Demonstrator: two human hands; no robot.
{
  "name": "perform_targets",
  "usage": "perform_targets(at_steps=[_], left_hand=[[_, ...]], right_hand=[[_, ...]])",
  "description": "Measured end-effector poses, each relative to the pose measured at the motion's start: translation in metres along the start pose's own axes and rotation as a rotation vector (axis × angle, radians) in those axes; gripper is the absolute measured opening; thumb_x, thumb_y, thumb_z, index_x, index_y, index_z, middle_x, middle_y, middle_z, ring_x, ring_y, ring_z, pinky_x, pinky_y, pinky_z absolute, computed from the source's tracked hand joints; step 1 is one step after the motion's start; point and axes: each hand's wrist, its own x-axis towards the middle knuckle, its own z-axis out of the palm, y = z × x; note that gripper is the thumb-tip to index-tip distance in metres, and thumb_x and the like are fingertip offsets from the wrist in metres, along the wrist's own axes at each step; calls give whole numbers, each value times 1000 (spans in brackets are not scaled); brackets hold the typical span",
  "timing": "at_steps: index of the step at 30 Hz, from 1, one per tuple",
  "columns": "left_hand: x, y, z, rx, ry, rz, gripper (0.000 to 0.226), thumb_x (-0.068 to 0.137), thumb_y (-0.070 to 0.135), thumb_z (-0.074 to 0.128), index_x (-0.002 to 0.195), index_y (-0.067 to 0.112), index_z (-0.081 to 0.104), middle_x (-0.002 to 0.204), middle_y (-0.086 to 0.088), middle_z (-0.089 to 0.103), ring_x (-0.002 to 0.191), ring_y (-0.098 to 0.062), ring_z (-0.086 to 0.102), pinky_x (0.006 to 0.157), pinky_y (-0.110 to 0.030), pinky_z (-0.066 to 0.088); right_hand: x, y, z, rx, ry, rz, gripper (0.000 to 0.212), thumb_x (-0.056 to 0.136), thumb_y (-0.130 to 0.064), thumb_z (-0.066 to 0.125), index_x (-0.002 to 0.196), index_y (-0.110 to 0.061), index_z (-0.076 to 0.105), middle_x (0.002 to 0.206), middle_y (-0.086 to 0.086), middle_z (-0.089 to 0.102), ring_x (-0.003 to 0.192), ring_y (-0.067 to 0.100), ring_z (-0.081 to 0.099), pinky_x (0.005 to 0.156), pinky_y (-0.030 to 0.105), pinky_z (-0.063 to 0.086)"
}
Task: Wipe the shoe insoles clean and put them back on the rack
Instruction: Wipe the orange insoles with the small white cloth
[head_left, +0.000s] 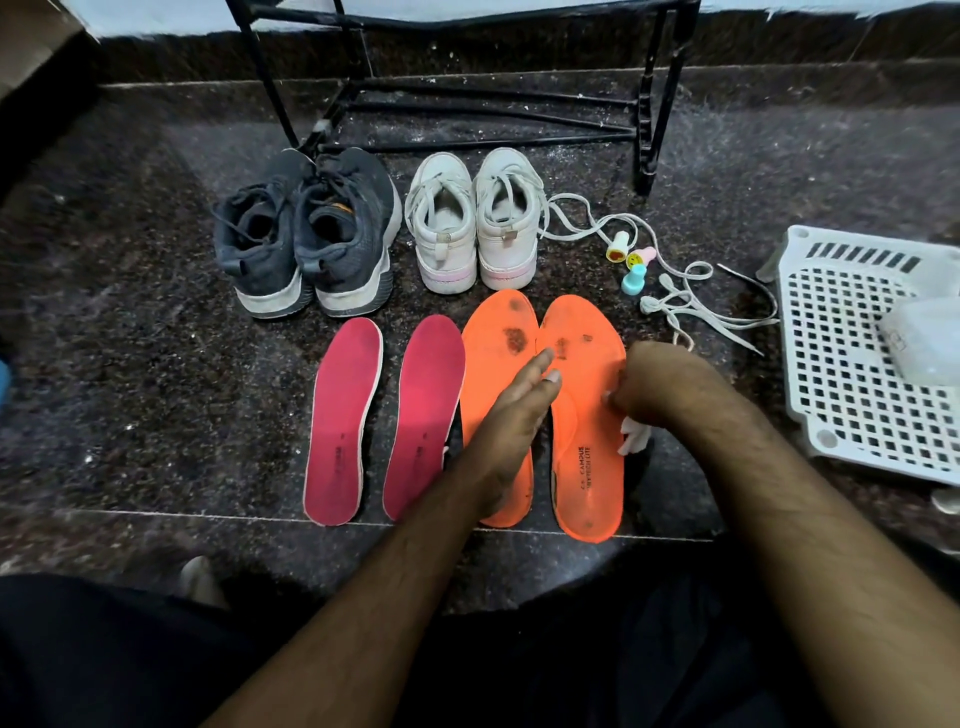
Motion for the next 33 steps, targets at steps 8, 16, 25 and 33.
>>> perform_targets(at_steps=[8,16,25,33], left_hand=[[-3,2,0,-45,-25,16,51,108,42,30,155,25,31,163,8,26,150,-6,22,125,-33,18],[0,13,1,-16,142,132,22,106,30,45,124,24,58,110,7,71,104,-3,66,92,-28,51],[-2,15,0,55,155,226,23,96,15,67,118,13,63,94,-1,75,86,-14,69,64,-24,52],[0,14,-7,36,260,290,10,91,4,70,101,2,67,88,-7,75,74,-10,67,62,-23,52]], right_hand=[[2,0,3,19,71,-12,34,94,-23,59,120,-1,58,123,20,62,114,33,59,83,32,44],[18,-2,11,399,86,-226,16,89,-33,69,93,-18,72,82,2,68,73,18,60,67,25,40],[16,-8,9,407,206,-310,6,90,-24,66,89,-21,72,85,-4,70,82,15,64,70,23,41],[20,-8,13,417,193,-322,22,90,-19,67,111,-25,67,110,3,66,94,22,66,90,35,52]])
